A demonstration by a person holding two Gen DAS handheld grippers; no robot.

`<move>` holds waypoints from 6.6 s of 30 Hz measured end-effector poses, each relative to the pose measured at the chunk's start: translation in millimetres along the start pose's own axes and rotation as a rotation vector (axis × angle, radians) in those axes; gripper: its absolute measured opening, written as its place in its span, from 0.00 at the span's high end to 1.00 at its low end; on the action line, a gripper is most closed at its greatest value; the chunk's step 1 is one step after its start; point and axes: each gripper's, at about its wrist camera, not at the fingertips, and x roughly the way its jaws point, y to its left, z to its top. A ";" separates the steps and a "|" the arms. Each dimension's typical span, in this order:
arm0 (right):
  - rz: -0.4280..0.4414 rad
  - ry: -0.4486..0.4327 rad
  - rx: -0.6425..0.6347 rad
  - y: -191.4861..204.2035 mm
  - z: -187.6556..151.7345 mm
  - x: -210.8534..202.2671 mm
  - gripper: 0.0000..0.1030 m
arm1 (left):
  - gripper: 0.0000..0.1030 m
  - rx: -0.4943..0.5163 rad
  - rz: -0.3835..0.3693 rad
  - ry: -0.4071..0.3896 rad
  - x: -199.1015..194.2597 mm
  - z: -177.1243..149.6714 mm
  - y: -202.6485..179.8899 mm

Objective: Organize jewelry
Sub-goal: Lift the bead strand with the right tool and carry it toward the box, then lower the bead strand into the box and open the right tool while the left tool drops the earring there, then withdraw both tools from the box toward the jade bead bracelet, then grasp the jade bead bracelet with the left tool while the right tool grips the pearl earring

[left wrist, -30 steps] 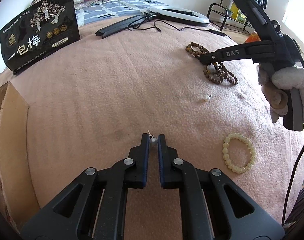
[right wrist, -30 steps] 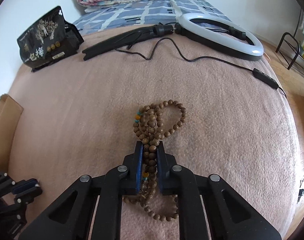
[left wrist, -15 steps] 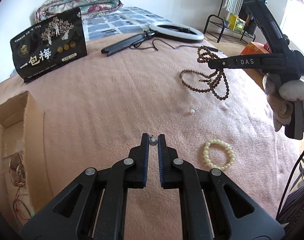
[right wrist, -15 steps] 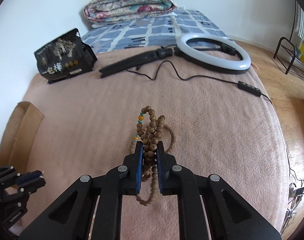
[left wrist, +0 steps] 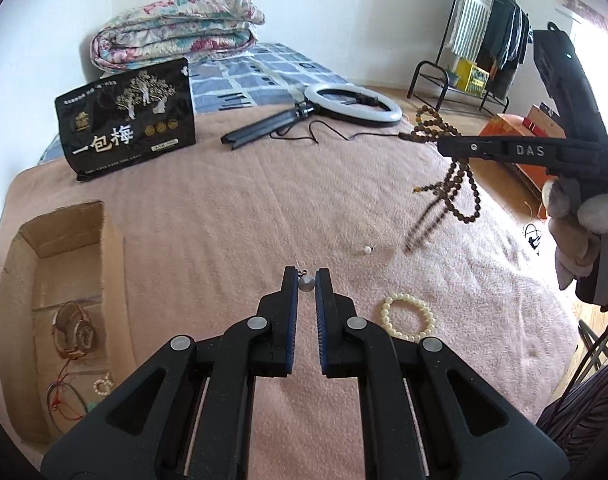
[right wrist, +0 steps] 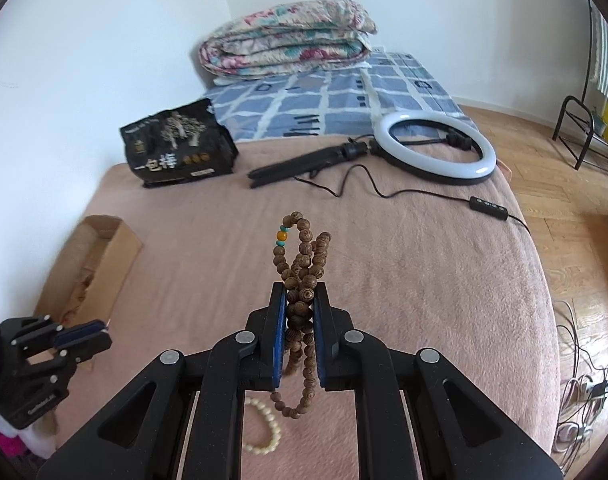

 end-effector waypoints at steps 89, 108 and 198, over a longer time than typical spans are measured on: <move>0.291 0.089 -0.262 281.4 41.8 112.5 0.90 | 0.93 -0.322 0.283 -0.036 -75.0 -55.2 214.7; 0.251 0.091 -0.259 273.1 35.9 108.0 0.36 | 0.52 -0.337 0.327 -0.045 -76.5 -55.5 215.7; 0.067 0.168 -0.158 12.9 -64.1 96.5 0.60 | 0.93 -0.030 0.131 0.211 112.6 -39.1 -22.8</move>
